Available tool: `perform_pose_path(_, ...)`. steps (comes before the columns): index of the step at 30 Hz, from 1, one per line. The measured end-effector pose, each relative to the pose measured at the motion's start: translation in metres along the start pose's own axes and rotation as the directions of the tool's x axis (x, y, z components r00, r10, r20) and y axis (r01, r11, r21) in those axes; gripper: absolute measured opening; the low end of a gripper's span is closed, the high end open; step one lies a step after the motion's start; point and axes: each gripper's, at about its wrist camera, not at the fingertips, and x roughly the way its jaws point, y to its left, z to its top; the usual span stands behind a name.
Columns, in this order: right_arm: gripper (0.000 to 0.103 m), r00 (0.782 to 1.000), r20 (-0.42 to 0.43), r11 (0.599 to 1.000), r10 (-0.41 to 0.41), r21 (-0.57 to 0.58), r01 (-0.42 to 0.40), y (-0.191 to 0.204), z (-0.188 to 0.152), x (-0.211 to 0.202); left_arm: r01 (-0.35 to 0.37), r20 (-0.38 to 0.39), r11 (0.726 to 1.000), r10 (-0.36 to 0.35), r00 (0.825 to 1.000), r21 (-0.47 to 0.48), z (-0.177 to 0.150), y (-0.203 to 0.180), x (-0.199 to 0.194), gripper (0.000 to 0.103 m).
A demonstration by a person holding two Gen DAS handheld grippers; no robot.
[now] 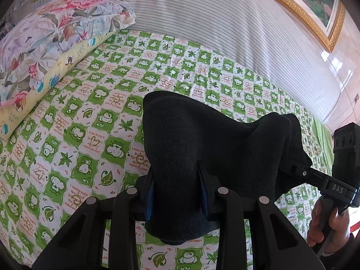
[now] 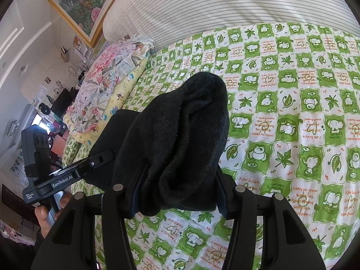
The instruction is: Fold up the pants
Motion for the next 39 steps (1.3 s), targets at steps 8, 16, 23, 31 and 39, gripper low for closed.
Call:
perform_pose_path(8, 0.055, 1.000, -0.025, 1.000, -0.003, -0.001, 0.003, -0.006, -0.001, 0.009, -0.003, -0.015, 1.000, 0.003, 1.000, -0.003, -0.005, 0.004, 0.008, 0.032)
perform_pose_path(16, 0.060, 0.999, -0.036, 1.000, -0.031, -0.001, 0.031, -0.015, 0.002, 0.015, -0.010, -0.023, 1.000, 0.010, 1.000, -0.001, -0.005, 0.007, 0.016, 0.039)
perform_pose_path(23, 0.073, 0.989, -0.016, 0.988, -0.149, -0.054, 0.148, -0.019, -0.001, 0.019, -0.042, -0.027, 0.999, 0.043, 0.999, 0.033, -0.013, 0.002, 0.023, 0.048)
perform_pose_path(31, 0.082, 0.987, -0.021, 0.986, -0.160, -0.041, 0.159, -0.031, -0.002, 0.025, -0.040, -0.036, 0.999, 0.041, 0.999, 0.032, -0.016, 0.007, 0.030, 0.053)
perform_pose_path(39, 0.089, 0.987, -0.025, 0.987, -0.156, -0.030, 0.155, -0.040, -0.005, 0.029, -0.045, -0.041, 0.998, 0.047, 0.998, 0.039, -0.018, 0.008, 0.036, 0.060)
